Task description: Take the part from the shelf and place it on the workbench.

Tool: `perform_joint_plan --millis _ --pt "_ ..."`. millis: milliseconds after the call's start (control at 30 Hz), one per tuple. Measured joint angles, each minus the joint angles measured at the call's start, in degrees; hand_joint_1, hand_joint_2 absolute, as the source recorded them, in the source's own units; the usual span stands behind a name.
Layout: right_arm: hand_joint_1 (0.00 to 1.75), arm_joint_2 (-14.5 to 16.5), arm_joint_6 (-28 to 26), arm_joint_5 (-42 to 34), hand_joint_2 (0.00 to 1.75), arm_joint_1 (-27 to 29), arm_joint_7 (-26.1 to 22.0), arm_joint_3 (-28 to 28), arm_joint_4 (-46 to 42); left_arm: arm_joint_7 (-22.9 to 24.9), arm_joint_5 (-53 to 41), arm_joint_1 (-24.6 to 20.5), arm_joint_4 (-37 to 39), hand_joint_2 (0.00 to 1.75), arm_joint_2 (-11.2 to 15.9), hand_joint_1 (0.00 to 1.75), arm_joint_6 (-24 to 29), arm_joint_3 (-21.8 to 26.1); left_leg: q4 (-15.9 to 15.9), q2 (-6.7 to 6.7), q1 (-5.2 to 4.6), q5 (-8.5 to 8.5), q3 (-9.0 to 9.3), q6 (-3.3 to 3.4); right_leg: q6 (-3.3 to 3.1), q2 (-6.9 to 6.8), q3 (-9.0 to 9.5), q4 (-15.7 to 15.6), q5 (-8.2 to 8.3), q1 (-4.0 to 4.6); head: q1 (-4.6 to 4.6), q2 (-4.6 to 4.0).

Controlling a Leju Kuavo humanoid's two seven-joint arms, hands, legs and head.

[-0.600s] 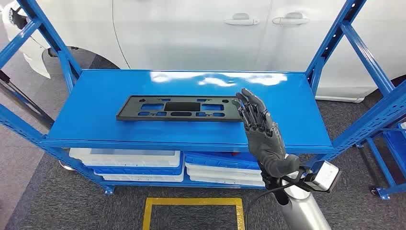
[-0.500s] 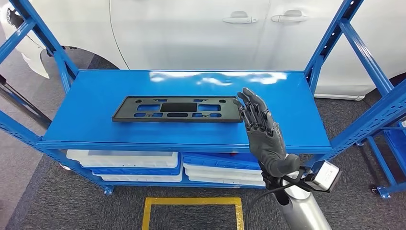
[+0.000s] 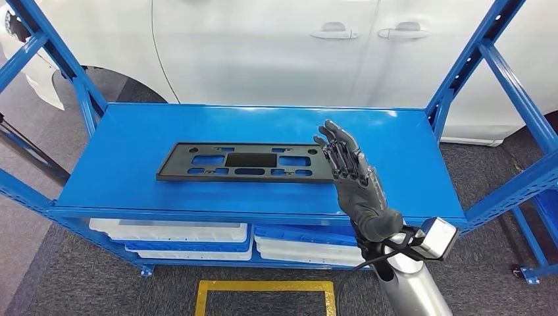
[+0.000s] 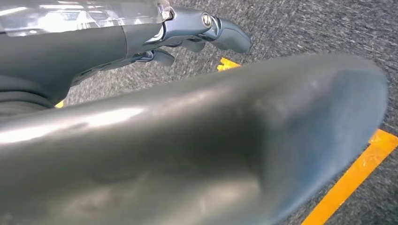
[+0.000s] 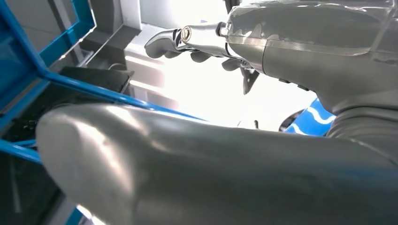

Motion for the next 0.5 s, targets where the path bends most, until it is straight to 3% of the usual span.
perform_joint_plan --millis 33,100,133,167,200,233,300,367,433,500 --pt "0.00 0.0 -0.4 0.5 0.00 0.2 0.4 0.0 -0.1 0.0 -0.2 0.0 0.0 0.00 0.0 0.00 0.0 0.0 -0.4 0.03 0.16 -0.01 0.36 0.26 0.22 -0.02 -1.09 2.3 -1.17 -0.02 0.09 0.00" --pt "0.00 -0.2 -1.4 2.0 0.00 0.7 2.3 0.1 -0.1 0.0 -0.6 0.0 0.0 0.00 0.0 0.00 0.2 -0.1 -0.5 0.08 0.13 -0.30 0.73 0.66 0.52 -0.03 -5.46 10.1 -4.36 -0.20 0.25 0.00" --pt "0.00 -0.3 -2.1 2.9 0.00 1.1 3.5 0.3 0.0 0.0 -0.8 0.0 0.0 0.00 -0.1 0.00 0.4 -0.1 -0.5 0.06 0.10 -0.50 0.87 0.75 0.63 -0.04 -7.86 13.8 -5.36 -0.27 0.25 0.00" --pt "0.00 -0.4 -2.8 3.9 0.00 1.3 4.6 0.5 0.2 0.0 -0.9 0.0 0.0 0.00 -0.1 0.00 0.5 -0.2 -0.4 0.03 0.08 -0.75 1.10 0.78 0.71 -0.04 -9.46 15.7 -5.17 -0.35 0.26 0.00" --pt "0.00 -0.5 -3.5 4.6 0.00 1.5 5.4 0.8 0.4 0.0 -0.9 0.1 0.0 0.00 -0.2 0.00 0.7 -0.2 -0.4 -0.03 0.08 -1.04 1.40 0.73 0.72 -0.05 -9.88 15.2 -3.67 -0.42 0.26 0.00" --pt "0.00 -0.6 -4.0 5.2 0.00 1.5 6.0 1.1 0.6 0.1 -0.9 0.1 0.0 0.00 -0.3 0.00 0.8 -0.2 -0.2 -0.10 0.08 -1.39 1.78 0.64 0.64 -0.05 -9.25 12.6 -1.24 -0.48 0.26 0.00" --pt "0.00 -0.7 -4.7 6.1 0.00 1.4 6.6 1.8 1.1 0.1 -0.9 0.1 0.0 0.00 -0.4 0.00 1.0 -0.2 0.1 -0.20 -0.02 -2.21 2.31 0.25 0.22 -0.12 -6.46 4.8 3.46 -0.42 0.26 -0.01" --pt "0.00 -0.7 -5.2 7.3 0.00 1.1 7.2 2.9 1.8 0.2 -0.9 0.0 0.0 0.00 -0.6 0.00 1.1 -0.2 0.5 -0.22 -0.16 -2.77 2.25 -0.37 -0.29 -0.08 -5.01 0.7 4.79 -0.18 0.23 -0.01" --pt "0.00 -0.9 -5.8 9.2 0.00 0.3 7.8 4.7 3.0 0.3 -1.0 0.0 0.0 0.00 -0.7 0.00 1.1 -0.2 0.5 -0.14 -0.18 -2.97 2.22 -1.03 -0.79 0.09 -4.95 0.3 4.47 -0.08 0.19 0.00" --pt "0.00 -1.0 -7.0 12.0 0.87 -1.1 8.7 7.1 4.4 0.4 -1.1 -0.1 0.0 0.00 -0.8 0.00 1.0 -0.2 1.4 -0.07 -0.07 -3.80 2.07 -1.65 -1.37 0.14 -4.58 -0.2 4.49 -0.30 0.14 0.00"
